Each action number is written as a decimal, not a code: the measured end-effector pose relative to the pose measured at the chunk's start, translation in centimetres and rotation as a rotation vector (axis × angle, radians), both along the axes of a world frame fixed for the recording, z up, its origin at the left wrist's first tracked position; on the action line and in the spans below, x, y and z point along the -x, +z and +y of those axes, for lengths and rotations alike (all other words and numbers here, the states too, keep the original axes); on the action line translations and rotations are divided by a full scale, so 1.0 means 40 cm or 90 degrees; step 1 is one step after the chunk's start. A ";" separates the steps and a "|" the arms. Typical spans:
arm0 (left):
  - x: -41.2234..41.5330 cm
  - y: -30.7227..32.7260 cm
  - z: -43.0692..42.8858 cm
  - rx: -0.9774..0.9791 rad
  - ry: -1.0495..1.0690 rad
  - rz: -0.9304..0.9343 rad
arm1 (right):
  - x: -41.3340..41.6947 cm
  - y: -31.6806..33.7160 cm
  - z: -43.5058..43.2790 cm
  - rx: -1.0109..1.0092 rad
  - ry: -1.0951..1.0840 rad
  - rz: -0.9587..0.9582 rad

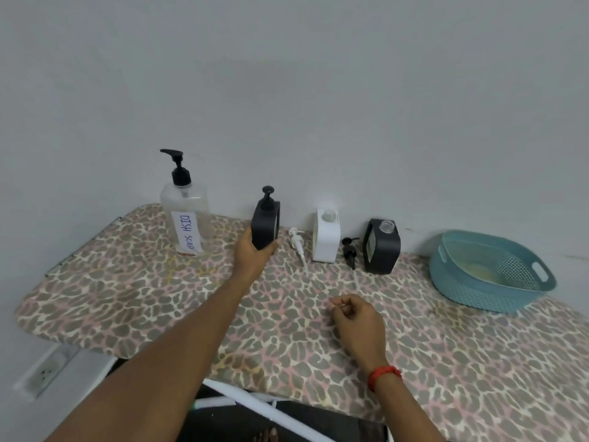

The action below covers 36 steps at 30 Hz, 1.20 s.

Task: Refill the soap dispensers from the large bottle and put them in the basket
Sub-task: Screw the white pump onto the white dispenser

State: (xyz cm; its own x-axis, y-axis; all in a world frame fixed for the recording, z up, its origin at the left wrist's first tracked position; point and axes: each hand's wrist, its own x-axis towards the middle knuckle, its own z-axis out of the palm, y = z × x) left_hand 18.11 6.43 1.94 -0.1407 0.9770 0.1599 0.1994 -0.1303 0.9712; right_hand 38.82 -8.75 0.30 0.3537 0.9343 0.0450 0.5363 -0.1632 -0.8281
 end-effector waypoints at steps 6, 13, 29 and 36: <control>-0.009 -0.011 0.035 0.000 -0.017 0.020 | 0.001 0.023 0.034 0.006 0.007 -0.005; 0.016 -0.016 -0.063 0.045 0.047 0.069 | 0.048 0.172 0.218 -0.067 -0.038 -0.018; 0.026 -0.057 -0.361 0.036 -0.111 0.060 | 0.063 0.227 0.129 -0.077 0.026 -0.035; 0.025 -0.041 -0.364 -0.005 -0.153 0.143 | 0.131 0.193 -0.019 -0.034 0.211 -0.009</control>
State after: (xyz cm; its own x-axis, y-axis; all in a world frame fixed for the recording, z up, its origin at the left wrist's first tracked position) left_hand 17.12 -8.15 0.29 0.1339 0.9765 0.1688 0.3714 -0.2074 0.9050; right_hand 33.58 -9.53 8.03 0.0308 0.9946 0.0990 0.5643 0.0645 -0.8230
